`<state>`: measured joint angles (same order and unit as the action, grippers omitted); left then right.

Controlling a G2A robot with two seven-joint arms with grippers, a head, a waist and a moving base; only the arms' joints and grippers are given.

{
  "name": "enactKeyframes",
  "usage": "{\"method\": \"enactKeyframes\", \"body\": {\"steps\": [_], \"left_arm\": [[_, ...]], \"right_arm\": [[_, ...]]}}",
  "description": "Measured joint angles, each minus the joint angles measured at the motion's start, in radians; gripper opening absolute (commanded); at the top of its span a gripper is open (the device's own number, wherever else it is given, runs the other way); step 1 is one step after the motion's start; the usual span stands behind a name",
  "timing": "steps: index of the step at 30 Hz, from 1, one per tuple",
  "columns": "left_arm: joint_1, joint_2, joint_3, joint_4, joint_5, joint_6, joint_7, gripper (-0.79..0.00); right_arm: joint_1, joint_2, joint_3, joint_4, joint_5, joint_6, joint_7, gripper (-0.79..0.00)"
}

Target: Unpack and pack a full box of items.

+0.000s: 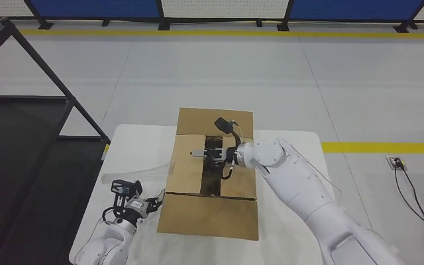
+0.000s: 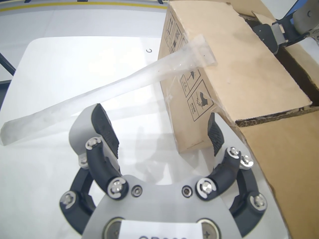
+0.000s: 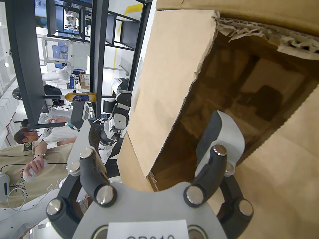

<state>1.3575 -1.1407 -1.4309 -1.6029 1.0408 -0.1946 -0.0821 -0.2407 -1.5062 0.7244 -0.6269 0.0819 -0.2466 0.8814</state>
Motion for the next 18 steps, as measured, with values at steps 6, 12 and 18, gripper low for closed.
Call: {"method": "enactKeyframes", "body": {"steps": [6,12,18], "left_arm": [[0.017,0.001,-0.021,-0.010,-0.011,-0.009,0.010,0.000],[0.065,0.006,-0.076,-0.047,-0.037,-0.037,0.044,0.000],[0.143,0.011,-0.115,-0.134,-0.016,-0.089,0.088,0.000]], "right_arm": [[0.007,-0.027,-0.002,0.042,0.062,-0.061,0.045,0.000],[0.027,-0.053,0.010,0.094,0.133,-0.130,0.070,0.000],[0.041,-0.068,0.030,0.117,0.200,-0.219,0.127,0.000]]}}
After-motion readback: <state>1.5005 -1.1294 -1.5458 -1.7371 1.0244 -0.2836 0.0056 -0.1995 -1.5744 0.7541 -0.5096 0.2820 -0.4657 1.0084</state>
